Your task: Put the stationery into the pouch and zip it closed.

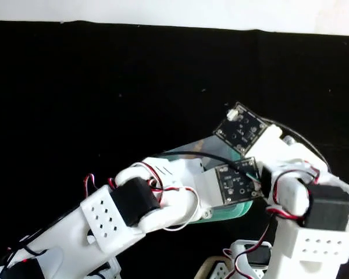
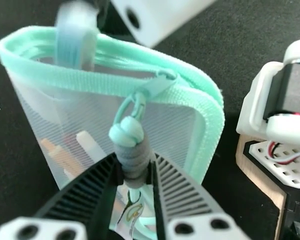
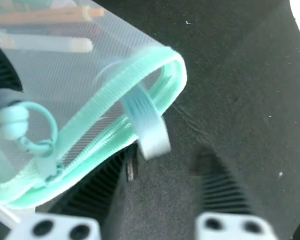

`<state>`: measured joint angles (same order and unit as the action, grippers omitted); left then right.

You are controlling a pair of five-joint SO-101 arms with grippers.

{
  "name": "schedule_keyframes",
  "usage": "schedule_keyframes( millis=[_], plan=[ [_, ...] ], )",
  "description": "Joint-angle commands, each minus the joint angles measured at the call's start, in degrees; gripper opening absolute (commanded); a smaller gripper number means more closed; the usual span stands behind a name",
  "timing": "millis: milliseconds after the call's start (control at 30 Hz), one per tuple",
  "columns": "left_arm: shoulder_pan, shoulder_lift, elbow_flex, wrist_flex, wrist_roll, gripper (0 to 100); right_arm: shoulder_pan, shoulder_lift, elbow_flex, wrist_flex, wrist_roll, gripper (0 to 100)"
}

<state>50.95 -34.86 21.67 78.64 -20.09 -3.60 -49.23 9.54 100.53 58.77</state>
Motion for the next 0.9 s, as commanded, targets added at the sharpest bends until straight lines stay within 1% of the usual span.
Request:
schedule_keyframes(
  millis=[0, 200, 433, 633, 867],
  plan=[
    [-0.22, -0.13, -0.04, -0.09, -0.09, 1, 0.31, -2.77, -0.48, 0.48, -0.18, 32.9],
    [-0.31, -0.13, -0.40, -0.18, -0.18, 1, 0.31, -5.41, -0.57, 0.31, -2.99, 32.6],
    [-4.70, -0.22, -0.66, -0.18, -0.18, 1, 0.31, -6.02, -5.93, 0.31, -10.37, 32.6],
    [-4.97, -0.31, -0.66, -0.18, -0.18, 1, 0.31, -6.02, -8.57, 0.22, -15.30, 32.6],
    [-5.23, -0.31, -2.95, 0.18, -0.18, 1, 0.48, -6.20, -8.04, -1.71, -16.26, 32.5]
  ],
)
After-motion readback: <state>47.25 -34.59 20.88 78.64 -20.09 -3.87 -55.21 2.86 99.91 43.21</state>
